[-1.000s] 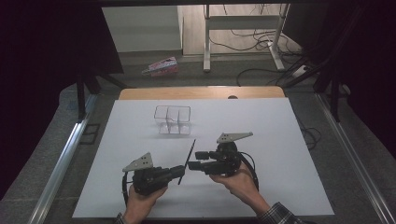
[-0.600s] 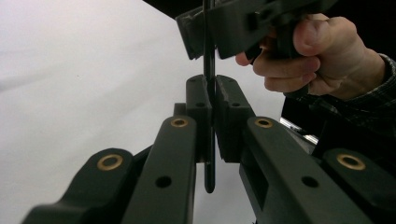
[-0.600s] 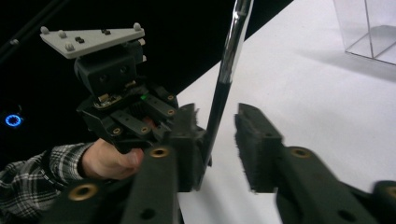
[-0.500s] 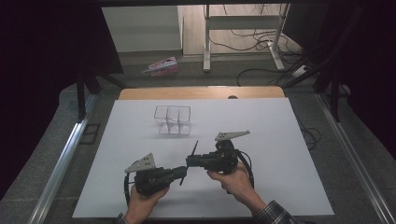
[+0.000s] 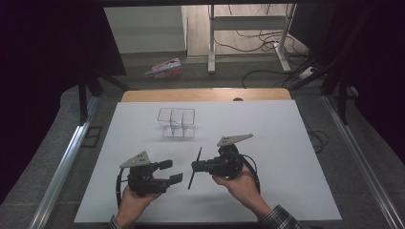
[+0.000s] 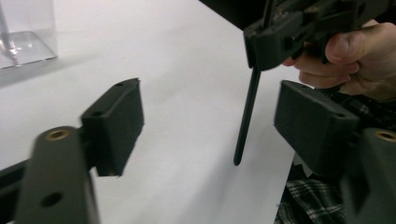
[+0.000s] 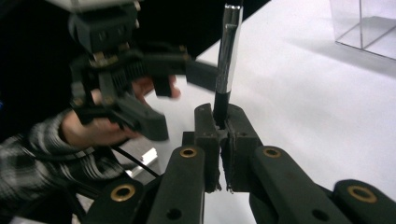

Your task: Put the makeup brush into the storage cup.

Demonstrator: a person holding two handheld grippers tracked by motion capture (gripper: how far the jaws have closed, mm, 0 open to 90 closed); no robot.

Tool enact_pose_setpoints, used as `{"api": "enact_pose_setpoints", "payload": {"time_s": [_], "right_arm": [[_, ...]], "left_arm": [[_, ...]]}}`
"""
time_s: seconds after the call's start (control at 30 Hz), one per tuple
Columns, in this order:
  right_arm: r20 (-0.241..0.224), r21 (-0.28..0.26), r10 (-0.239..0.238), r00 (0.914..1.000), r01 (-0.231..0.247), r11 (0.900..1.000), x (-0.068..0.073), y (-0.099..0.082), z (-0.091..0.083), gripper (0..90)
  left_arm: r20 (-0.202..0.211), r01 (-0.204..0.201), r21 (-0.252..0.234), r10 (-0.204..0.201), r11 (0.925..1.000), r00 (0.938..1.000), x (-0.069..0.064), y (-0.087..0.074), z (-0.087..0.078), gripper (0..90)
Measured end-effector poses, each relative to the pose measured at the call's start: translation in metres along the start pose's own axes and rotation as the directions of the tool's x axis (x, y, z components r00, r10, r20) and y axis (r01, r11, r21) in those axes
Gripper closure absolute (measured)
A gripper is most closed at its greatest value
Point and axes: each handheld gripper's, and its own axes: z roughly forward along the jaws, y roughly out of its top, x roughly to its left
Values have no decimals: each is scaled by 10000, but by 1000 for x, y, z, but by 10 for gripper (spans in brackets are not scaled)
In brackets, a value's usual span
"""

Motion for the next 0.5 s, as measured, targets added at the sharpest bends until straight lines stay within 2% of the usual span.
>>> {"api": "enact_pose_setpoints", "payload": {"time_s": [0.1,0.13,0.17,0.2,0.3,0.43,0.47,0.5], "right_arm": [[281,267,-346,9990,339,9991,2,0,1,851],[375,371,-496,9981,482,9981,3,0,1,850],[375,371,-496,9981,482,9981,3,0,1,850],[560,579,-764,9955,732,9956,4,0,2,851],[716,793,-1038,9920,981,9920,6,0,3,850],[955,1235,-1590,9827,1468,9814,9,-1,6,850],[1041,1426,-1850,9772,1694,9752,11,-2,8,851],[1041,1426,-1850,9772,1694,9752,11,-2,8,851]], "left_arm": [[-188,15,159,-12,9999,9998,1,1,-1,140],[-305,1,524,15,9986,9995,2,2,-1,101],[-305,1,524,15,9986,9995,2,2,-1,74],[-436,-47,893,86,9960,9990,3,3,0,56],[-452,-67,1155,119,9933,9989,3,5,0,43],[-351,-237,1553,295,9876,9989,3,9,0,7],[-377,-337,1648,405,9858,9985,2,10,-1,7],[-397,-354,1700,427,9848,9983,2,11,-1,7]]}}
